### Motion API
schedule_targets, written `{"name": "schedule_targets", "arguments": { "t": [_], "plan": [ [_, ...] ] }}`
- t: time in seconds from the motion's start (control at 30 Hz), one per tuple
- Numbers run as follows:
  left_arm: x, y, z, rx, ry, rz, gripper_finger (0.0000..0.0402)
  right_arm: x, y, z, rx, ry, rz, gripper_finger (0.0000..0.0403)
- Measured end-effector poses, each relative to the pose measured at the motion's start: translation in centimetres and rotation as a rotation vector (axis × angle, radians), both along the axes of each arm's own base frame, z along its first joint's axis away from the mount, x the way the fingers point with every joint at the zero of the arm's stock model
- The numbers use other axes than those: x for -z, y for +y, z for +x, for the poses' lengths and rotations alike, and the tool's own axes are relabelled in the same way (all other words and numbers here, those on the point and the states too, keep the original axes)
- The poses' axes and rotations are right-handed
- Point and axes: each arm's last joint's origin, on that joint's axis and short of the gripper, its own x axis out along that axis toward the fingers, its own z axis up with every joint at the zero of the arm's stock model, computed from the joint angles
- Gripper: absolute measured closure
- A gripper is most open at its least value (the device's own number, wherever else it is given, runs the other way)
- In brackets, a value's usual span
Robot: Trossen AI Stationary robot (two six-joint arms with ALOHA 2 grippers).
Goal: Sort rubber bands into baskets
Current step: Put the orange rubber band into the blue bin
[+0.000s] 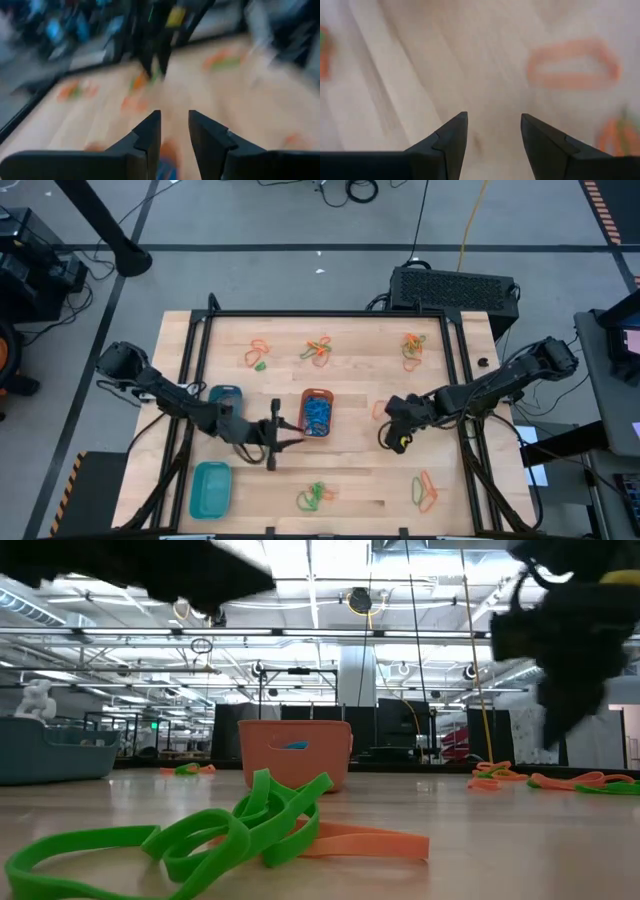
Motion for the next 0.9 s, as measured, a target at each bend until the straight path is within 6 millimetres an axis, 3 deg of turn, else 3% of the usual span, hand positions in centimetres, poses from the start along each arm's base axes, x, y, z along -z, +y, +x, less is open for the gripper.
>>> {"name": "schedule_targets", "arguments": {
  "t": [0.17,0.33,0.6,0.9],
  "plan": [
    [-1.2,0.6,-1.1,0.178,-0.184,-0.112,0.0294,0.1,2.3,-1.0,-0.05,0.113,0.248,0.0227],
    [-3.1,0.5,-1.7,0.213,-0.255,-0.153,0.0294,-0.3,5.5,-2.1,-0.027,0.164,0.413,0.023],
    [-2.5,-0.1,-2.1,0.236,-0.166,-0.22,0.0294,0.7,9.2,-5.2,0.031,0.315,0.423,0.0256],
    [-2.5,0.0,-2.1,0.232,-0.167,-0.22,0.0294,3.0,11.1,-6.5,0.067,0.438,0.356,0.027]
  ]
}}
